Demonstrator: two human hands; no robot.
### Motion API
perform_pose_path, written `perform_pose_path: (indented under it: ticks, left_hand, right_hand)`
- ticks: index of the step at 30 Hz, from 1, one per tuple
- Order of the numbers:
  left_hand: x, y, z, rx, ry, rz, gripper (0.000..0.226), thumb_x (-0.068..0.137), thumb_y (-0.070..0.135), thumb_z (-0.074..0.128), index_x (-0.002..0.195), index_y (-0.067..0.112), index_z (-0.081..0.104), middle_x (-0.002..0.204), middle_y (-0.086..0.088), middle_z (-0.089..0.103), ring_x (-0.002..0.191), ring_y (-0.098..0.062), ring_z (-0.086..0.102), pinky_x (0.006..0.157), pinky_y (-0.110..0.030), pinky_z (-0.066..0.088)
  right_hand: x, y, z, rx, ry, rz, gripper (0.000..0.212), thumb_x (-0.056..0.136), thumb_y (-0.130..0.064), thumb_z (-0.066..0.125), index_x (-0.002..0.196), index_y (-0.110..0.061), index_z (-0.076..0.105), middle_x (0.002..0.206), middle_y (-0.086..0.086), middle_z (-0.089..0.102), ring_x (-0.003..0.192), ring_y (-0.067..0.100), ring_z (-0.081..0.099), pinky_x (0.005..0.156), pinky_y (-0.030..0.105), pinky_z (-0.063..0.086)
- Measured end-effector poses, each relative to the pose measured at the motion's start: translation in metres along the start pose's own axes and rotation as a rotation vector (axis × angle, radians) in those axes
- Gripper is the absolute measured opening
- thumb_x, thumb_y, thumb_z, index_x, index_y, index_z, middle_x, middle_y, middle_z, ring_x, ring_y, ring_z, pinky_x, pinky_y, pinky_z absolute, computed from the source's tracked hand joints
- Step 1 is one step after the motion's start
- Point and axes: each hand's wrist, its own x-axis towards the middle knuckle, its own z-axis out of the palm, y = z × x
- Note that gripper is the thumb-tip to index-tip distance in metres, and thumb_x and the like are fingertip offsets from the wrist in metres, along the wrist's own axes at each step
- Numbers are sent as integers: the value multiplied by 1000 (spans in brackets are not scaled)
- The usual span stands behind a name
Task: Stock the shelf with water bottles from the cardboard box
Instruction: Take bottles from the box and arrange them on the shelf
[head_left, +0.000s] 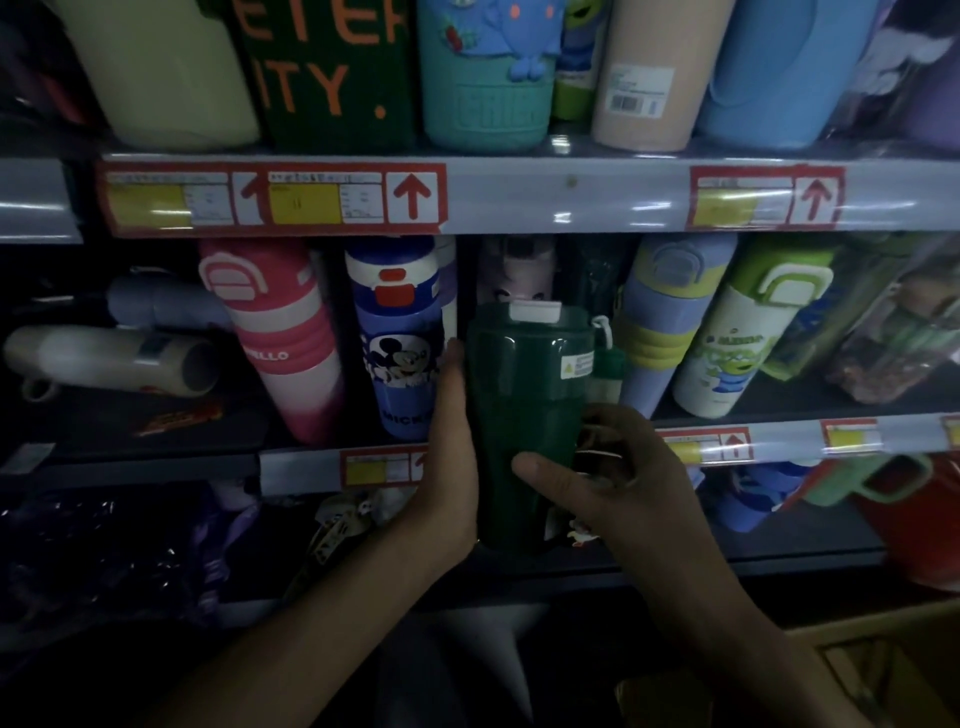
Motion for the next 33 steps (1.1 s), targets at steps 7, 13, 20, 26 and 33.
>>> perform_pose_path:
  ticks: [7,13,20,26,33]
  left_hand:
    - [9,-3,-8,20,-12,18,67,99,66,33,125,16,71,122,-15,72,117,-34,67,107,-51,48]
    - [6,0,-3,217,66,228,51,80,70,45,99,38,80,114,2,77,112,-18,70,107,-49,49]
    - [8,10,-10,374,146,462,19,106,35,49,107,37,68,104,21,74,103,1,68,84,-19,53]
    - [6,-3,-23,596,145,490,22,104,28,55,124,33,62,114,21,68,107,4,62,88,-18,49]
    - [9,-7,-29,664,155,424,43,92,31,54,135,30,59,120,10,70,114,-8,64,99,-31,51]
  right_hand:
    - [1,4,1,-23,-121,-38,54,73,-25,91,122,-24,69,116,-9,76,110,12,71,94,40,58]
    - [6,7,4,-80,-38,-121,61,64,-27,94,120,-21,71,110,-13,77,104,4,72,85,26,61]
    - [39,8,11,-199,116,-290,58,66,-19,96,116,-19,67,112,-11,75,104,3,70,84,23,58]
    - [69,14,18,-174,164,-339,60,73,-25,93,125,-11,67,118,-3,75,108,13,72,89,37,61]
    - [89,27,32,-219,160,-312,58,74,-15,92,124,-10,65,120,-1,73,113,18,69,93,29,58]
